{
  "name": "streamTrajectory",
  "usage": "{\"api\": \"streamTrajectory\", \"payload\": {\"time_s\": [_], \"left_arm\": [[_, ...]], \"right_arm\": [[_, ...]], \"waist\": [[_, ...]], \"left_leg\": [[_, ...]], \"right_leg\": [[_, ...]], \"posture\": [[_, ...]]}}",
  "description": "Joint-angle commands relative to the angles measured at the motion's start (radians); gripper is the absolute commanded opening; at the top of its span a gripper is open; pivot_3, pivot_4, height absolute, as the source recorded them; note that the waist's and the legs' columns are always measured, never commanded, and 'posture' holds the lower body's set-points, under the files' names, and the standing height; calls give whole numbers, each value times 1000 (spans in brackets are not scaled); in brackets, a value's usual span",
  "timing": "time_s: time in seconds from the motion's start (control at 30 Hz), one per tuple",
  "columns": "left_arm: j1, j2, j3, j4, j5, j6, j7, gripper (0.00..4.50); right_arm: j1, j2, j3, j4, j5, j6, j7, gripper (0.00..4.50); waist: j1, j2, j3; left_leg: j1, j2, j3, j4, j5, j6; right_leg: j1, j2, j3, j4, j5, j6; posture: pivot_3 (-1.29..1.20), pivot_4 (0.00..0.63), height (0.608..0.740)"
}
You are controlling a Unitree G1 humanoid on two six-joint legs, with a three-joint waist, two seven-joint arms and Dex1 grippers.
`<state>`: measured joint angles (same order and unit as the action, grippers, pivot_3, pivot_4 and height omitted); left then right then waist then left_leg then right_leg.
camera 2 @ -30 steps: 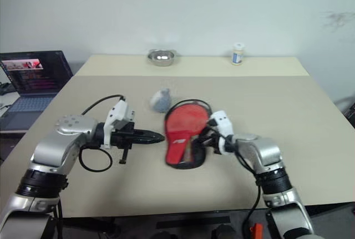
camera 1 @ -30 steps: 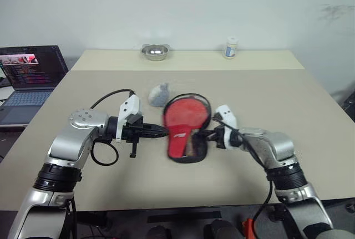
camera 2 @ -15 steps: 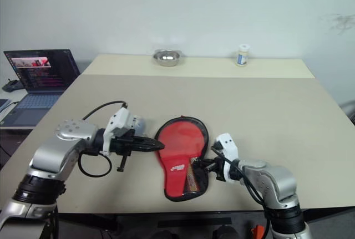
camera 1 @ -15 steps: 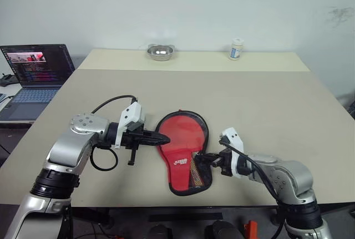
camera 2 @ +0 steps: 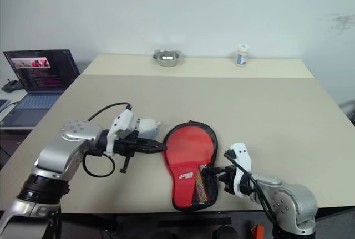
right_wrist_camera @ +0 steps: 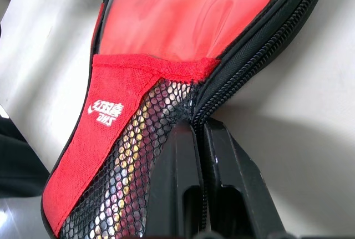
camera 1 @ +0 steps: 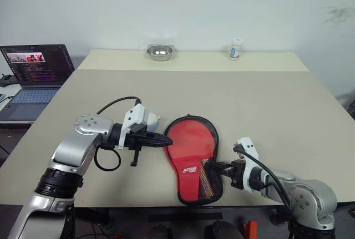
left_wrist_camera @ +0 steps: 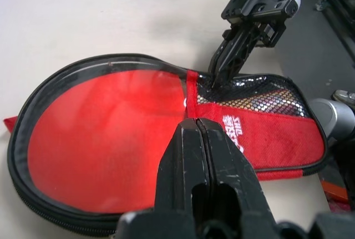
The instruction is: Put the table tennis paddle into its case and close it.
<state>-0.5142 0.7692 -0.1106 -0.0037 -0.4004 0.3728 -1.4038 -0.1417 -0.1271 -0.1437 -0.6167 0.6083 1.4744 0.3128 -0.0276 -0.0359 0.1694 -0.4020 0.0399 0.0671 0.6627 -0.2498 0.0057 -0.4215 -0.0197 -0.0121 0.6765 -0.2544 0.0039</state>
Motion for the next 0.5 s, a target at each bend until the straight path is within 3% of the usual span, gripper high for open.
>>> {"api": "streamTrajectory", "payload": {"time_s": [0.03,0.33,0.37,0.5], "left_arm": [[-23,-2,8,-2,0,-22,-6,0],[-20,-8,9,11,8,-39,0,0],[-20,-10,10,12,9,-41,2,0],[-19,-13,10,18,9,-36,14,0]], "right_arm": [[8,28,-15,-48,28,17,-18,13],[25,-29,-3,-34,19,-12,-17,13],[29,-63,9,-41,17,-19,-5,496],[64,-246,91,-95,18,-86,75,1674]], "waist": [[-1,0,0],[-1,0,0],[0,0,0],[2,0,0]], "left_leg": [[0,0,0,0,0,0],[0,0,0,0,0,0],[0,0,0,0,0,0],[0,-1,0,-1,0,0]], "right_leg": [[0,0,0,0,0,0],[0,0,0,-1,0,-1],[0,0,0,-1,0,-1],[1,0,0,-3,0,-1]], "posture": [[0,150,740],[0,150,740],[0,150,740],[0,150,740]]}}
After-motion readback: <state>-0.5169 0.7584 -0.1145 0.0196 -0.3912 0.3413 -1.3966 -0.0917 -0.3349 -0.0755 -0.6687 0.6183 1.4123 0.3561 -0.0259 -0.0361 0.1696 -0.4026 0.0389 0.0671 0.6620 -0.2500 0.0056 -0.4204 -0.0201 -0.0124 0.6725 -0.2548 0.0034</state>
